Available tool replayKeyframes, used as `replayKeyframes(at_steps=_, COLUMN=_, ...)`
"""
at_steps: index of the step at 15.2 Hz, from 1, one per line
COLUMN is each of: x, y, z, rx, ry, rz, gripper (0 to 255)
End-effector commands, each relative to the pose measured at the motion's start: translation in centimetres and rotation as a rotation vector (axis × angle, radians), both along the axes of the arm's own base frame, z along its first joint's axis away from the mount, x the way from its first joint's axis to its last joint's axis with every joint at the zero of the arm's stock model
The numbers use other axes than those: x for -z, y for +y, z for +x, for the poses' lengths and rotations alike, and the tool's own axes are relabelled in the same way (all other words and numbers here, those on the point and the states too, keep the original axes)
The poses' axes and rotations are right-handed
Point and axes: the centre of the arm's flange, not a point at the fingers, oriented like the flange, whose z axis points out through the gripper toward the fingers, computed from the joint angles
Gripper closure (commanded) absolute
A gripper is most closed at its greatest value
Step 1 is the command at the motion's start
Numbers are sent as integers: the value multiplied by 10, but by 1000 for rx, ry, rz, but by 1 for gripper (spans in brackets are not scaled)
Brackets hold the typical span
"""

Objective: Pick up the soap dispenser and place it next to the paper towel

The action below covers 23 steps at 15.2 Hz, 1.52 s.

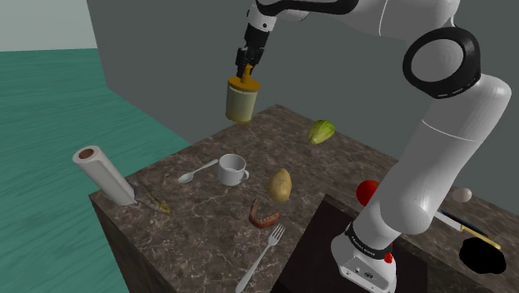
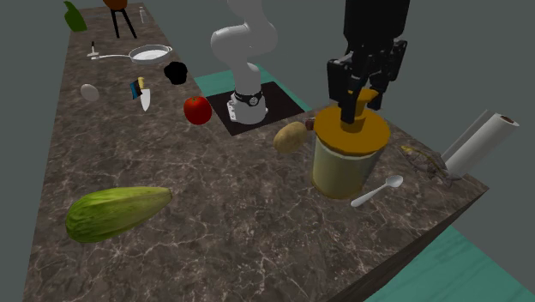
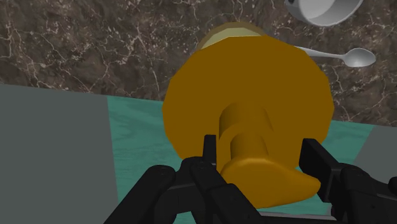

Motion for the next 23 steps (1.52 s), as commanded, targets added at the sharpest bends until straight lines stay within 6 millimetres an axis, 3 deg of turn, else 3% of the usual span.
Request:
replayKeyframes(at_steps=1, x=-11, y=0, z=-1, rx=0, ry=-1, rz=0, gripper=255)
replayKeyframes(at_steps=19, x=-103, y=0, z=-1, rx=0, ry=-1, rz=0, gripper=255)
replayKeyframes(at_steps=23, x=-103, y=50, z=-17, rx=0, ry=-1, rz=0, gripper=255)
